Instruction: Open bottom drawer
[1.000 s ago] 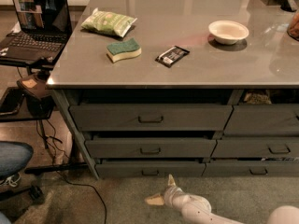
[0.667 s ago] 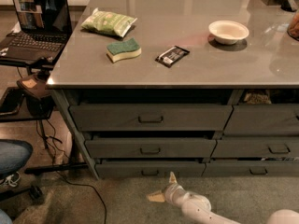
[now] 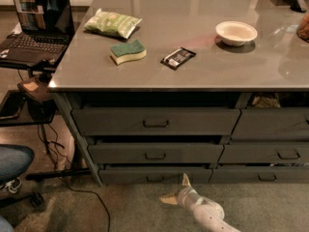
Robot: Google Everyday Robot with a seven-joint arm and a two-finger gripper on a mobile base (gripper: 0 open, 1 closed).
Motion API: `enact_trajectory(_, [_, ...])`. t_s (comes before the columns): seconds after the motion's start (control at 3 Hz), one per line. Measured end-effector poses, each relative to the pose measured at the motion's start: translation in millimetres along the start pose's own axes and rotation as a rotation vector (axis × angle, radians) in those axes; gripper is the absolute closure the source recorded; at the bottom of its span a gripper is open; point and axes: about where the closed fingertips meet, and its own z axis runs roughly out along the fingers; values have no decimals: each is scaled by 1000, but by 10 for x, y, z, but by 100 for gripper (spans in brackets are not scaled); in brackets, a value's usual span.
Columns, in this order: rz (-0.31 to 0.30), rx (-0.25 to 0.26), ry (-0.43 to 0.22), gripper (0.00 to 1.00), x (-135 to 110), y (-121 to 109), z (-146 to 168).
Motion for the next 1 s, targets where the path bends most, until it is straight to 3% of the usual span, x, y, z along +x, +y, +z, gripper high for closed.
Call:
enact_trajectory(0.33, [0,0,0,0,0,-1,-1])
enact_trajectory(0.67, [-11,47,-18,0,-20,-179,-111])
enact_trajectory(1.0, [-11,47,-18,0,-20,-179,-111])
